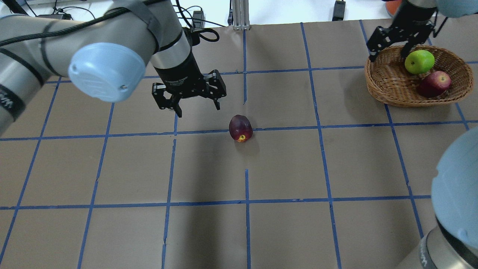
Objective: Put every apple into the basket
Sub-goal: 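Release the purple apple at center and raise the left gripper, then grasp the purple apple with the right gripper, then carry the purple apple into the basket with the right gripper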
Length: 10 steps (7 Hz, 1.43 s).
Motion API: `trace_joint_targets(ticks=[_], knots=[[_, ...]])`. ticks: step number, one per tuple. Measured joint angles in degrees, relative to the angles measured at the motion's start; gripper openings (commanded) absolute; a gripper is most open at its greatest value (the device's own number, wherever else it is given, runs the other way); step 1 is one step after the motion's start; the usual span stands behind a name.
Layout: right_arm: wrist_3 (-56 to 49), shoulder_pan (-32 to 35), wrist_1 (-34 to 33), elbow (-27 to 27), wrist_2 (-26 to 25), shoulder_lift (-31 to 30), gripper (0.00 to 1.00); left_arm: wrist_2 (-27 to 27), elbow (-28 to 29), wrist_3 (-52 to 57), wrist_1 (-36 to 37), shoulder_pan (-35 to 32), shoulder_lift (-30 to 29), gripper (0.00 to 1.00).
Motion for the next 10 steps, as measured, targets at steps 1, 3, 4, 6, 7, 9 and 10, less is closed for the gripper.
trace_joint_targets(ticks=[1, 3, 4, 6, 7, 9, 10], knots=[[7.49, 6.01, 0.23, 0.21, 1.28, 0.01, 1.00, 1.02, -0.07, 5.80, -3.47, 2.95, 2.97, 1.00], [20.41, 16.52, -1.03, 1.88, 3.28, 1.67, 1.00, 3.34, -0.90, 10.90, -5.01, 6.61, 6.21, 1.00], [25.00, 20.31, -3.75, 3.88, 4.00, 3.11, 1.00, 5.43, -1.08, 11.24, -4.79, 7.02, 7.09, 1.00], [30.10, 25.18, -10.95, 7.65, 6.53, 5.82, 1.00, 7.61, -1.71, 11.40, -3.20, 7.18, 8.26, 1.00], [31.65, 26.94, -13.04, 8.42, 7.55, 7.58, 1.00, 7.83, -1.80, 11.41, -2.45, 7.20, 8.39, 1.00], [34.73, 29.21, -16.36, 9.01, 8.07, 11.02, 0.98, 7.91, -1.79, 11.34, -1.76, 7.41, 8.40, 1.00], [36.16, 29.73, -17.61, 9.20, 7.97, 12.15, 0.33, 7.92, -1.78, 11.30, -1.69, 7.50, 8.40, 1.00]])
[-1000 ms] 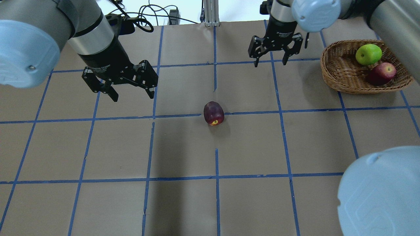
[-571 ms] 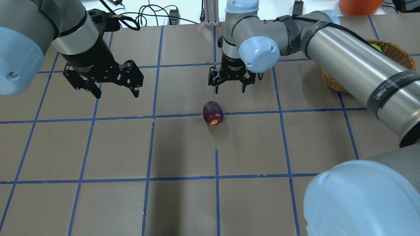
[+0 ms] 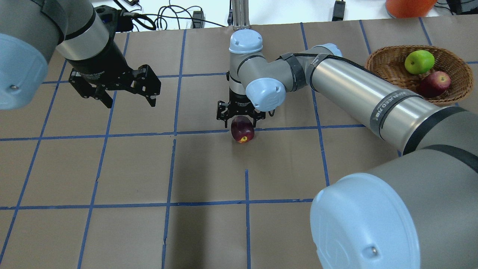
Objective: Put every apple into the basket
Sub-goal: 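Carry the purple apple into the basket with the right gripper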
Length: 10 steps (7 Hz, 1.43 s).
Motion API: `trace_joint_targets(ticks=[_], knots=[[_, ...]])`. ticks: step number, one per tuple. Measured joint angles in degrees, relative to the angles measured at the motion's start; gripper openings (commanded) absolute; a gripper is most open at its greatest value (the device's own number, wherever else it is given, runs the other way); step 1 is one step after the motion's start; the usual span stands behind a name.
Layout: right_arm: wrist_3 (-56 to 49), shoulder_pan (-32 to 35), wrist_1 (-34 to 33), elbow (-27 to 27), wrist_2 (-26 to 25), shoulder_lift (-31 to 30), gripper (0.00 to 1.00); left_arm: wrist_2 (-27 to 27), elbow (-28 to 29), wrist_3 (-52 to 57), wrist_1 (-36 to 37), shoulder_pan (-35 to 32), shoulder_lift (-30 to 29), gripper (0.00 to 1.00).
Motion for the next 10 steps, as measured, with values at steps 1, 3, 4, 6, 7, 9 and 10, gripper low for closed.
trace_joint_targets(ticks=[1, 3, 4, 6, 7, 9, 10], knots=[[0.83, 0.18, -0.55, 0.10, -0.58, 0.43, 0.00, 0.00, 0.00, -0.01, 0.09, 0.03, 0.00, 1.00], [1.25, -0.51, -0.59, -0.18, -3.34, -0.79, 0.00, 0.00, 0.00, -0.04, 0.42, 0.06, 0.00, 1.00], [1.32, -2.27, 0.63, -0.36, -4.39, -3.12, 0.00, 0.00, 0.01, -0.07, 0.49, 0.06, 0.01, 1.00], [-1.11, -12.52, 7.88, -0.61, -7.26, -10.51, 0.00, 0.00, 0.00, -0.10, 0.49, 0.09, 0.08, 1.00], [-5.43, -19.20, 10.28, -0.55, -10.07, -13.29, 0.00, 0.00, -0.02, -0.13, 0.49, 0.12, 0.08, 1.00], [-21.06, -31.75, 10.30, -0.11, -15.74, -14.77, 0.00, -0.04, 0.03, -0.22, 0.48, 0.20, 0.05, 1.00], [-27.83, -36.17, 7.99, 0.03, -16.53, -13.77, 0.00, -0.02, 0.04, -0.26, 0.48, 0.24, 0.07, 1.00]])
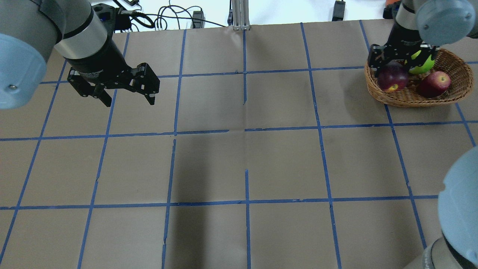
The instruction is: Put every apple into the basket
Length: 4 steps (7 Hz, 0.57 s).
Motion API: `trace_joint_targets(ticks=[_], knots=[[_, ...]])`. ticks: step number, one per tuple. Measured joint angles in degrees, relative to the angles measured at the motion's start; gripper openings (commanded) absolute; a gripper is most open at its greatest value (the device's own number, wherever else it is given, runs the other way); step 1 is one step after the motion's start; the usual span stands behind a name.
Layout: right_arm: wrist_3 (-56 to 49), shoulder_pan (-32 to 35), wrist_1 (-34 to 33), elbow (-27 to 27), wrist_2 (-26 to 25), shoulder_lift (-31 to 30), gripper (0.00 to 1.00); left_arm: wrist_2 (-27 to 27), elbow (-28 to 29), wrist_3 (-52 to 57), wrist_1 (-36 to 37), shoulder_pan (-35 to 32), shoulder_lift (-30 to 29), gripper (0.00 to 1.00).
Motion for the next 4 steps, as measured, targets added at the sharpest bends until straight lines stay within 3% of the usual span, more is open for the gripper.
trace_joint_targets(ticks=[1, 2, 3, 4], knots=[[-3.64, -2.35, -4.29, -0.07, -0.20, 2.34, 0.06, 0.01, -0.01, -0.02, 0.00, 0.04, 0.01, 1.00], [-4.83, -3.23, -9.79, -0.36, -0.25, 5.65, 0.26, 0.02, -0.01, 0.01, 0.00, 0.12, 0.04, 1.00], [-5.18, -3.55, -14.97, -0.70, -0.44, 8.74, 0.92, 0.01, -0.02, 0.05, 0.00, 0.15, 0.07, 1.00], [-5.37, -3.65, -18.89, -0.87, -0.50, 10.55, 1.00, -0.01, -0.02, 0.03, 0.00, 0.12, 0.09, 1.00]])
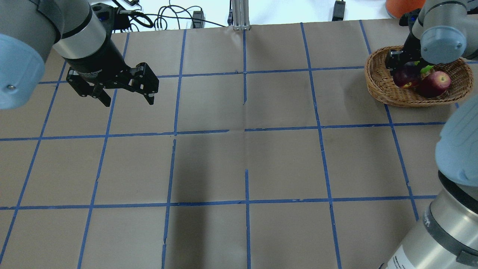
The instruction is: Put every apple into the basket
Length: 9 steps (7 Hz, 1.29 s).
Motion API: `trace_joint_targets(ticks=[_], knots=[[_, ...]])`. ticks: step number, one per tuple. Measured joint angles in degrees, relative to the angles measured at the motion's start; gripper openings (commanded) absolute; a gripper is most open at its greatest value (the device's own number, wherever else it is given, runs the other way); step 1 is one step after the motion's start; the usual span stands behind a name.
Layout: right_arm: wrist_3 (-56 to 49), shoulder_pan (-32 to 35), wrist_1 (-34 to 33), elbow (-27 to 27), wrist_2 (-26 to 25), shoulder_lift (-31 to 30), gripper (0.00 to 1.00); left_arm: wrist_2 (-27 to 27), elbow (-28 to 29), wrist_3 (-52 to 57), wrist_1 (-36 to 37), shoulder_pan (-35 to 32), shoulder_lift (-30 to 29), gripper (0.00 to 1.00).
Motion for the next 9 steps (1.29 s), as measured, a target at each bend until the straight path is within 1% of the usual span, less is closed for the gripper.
trace_joint_targets(ticks=[1, 2, 3, 4, 5, 6, 7, 8, 9], knots=[[0.10, -0.02, -1.51, -0.05, -0.01, 0.60, 1.00, 0.02, 0.00, 0.01, 0.00, 0.00, 0.01, 1.00], [0.20, -0.02, -1.67, 0.07, -0.12, 0.20, 1.00, 0.03, 0.01, 0.00, 0.00, 0.00, 0.01, 1.00], [0.26, 0.13, -0.24, 0.38, -0.02, -1.69, 1.00, 0.03, 0.04, 0.01, -0.02, 0.03, 0.01, 1.00], [0.34, 0.66, 4.81, 0.52, 0.71, -5.53, 1.00, 0.04, 0.04, 0.04, -0.04, 0.04, 0.01, 1.00], [0.51, 1.90, 11.33, 0.65, 2.51, -10.68, 1.00, 0.04, 0.03, 0.06, -0.02, 0.04, 0.01, 1.00], [2.41, 4.55, 17.63, 1.16, 4.70, -16.36, 1.00, 0.04, 0.00, 0.07, -0.02, 0.07, 0.02, 1.00], [7.36, 8.43, 23.36, 2.24, 5.69, -21.03, 1.00, 0.04, -0.01, 0.05, -0.04, 0.06, 0.02, 1.00], [13.18, 13.07, 26.96, 3.97, 5.99, -25.01, 1.00, 0.04, 0.00, 0.03, -0.04, 0.07, 0.04, 1.00], [17.40, 17.14, 28.85, 6.29, 6.20, -28.90, 1.00, 0.04, -0.01, 0.04, -0.06, 0.10, 0.08, 1.00]])
